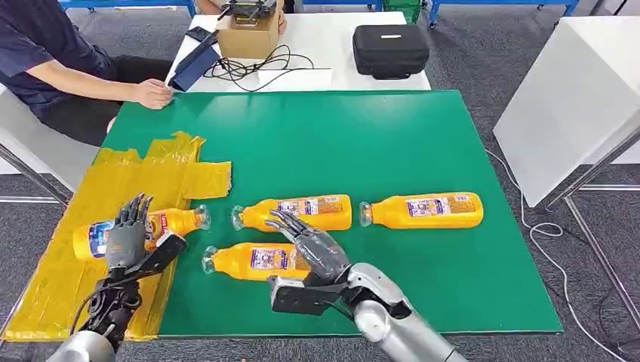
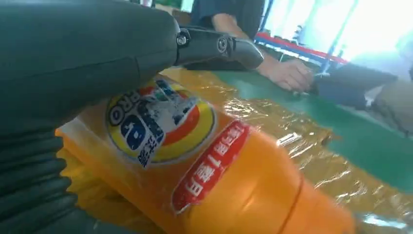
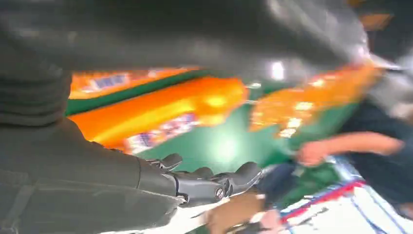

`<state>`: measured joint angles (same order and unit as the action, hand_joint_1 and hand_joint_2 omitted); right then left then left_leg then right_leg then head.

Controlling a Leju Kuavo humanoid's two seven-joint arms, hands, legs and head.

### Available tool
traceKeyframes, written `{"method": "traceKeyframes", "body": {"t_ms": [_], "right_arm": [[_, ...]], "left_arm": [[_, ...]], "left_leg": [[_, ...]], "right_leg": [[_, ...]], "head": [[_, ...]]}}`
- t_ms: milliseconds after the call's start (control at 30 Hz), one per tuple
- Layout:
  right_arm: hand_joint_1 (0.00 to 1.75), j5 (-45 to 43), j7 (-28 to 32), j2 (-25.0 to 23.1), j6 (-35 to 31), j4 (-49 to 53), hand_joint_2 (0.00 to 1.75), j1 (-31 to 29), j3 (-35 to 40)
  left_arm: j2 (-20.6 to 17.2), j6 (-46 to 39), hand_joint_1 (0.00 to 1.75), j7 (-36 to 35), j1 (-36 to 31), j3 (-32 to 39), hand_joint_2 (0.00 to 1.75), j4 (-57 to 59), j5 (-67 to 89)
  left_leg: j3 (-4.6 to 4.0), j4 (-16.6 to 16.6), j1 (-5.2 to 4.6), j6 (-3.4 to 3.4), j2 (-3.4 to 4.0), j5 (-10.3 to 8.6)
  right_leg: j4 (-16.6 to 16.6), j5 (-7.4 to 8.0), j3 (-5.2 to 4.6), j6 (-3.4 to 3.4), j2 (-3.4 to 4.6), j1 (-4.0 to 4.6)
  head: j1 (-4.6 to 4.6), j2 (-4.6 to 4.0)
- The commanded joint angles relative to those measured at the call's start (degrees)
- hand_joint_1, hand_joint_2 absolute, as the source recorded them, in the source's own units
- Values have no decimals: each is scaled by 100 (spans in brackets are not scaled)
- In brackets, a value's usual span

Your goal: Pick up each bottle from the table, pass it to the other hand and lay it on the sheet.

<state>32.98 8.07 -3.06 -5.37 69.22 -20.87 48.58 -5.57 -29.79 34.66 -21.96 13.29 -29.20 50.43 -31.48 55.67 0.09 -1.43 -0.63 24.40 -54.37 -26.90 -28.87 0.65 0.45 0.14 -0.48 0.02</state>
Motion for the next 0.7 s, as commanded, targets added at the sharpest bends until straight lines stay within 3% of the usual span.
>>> {"method": "traceKeyframes", "body": {"t_ms": [33,133,300,600,700], "right_arm": [[0,710,-631,42,-141,-598,175,-186,499],[0,1590,-1141,-18,-499,-544,175,89,501],[0,2041,-1347,-118,-583,-1033,175,211,473],[0,1903,-1237,-98,-640,-1835,175,29,594],[0,2031,-1497,-95,-573,-2140,175,-63,706]], "left_arm": [[99,421,0,336,571,-4,0,-691,-857],[174,996,0,461,1146,38,0,-2105,-1836],[270,1425,0,534,1557,-11,0,-3296,-3042],[144,1294,0,534,1803,-275,0,-3982,-3852],[105,1290,0,534,1772,-376,0,-3965,-3989]], "left_leg": [[7,-6,4,4,18,4],[7,-5,6,4,15,4],[0,-3,9,5,20,6],[-26,0,7,3,6,4],[-24,-3,7,3,9,3]], "right_leg": [[9,2,5,5,11,4],[10,2,5,4,9,5],[12,0,-4,5,10,8],[7,-2,-25,4,3,5],[10,0,-23,4,4,4]], "head": [[0,0],[0,0],[2,0],[2,0],[2,0]]}}
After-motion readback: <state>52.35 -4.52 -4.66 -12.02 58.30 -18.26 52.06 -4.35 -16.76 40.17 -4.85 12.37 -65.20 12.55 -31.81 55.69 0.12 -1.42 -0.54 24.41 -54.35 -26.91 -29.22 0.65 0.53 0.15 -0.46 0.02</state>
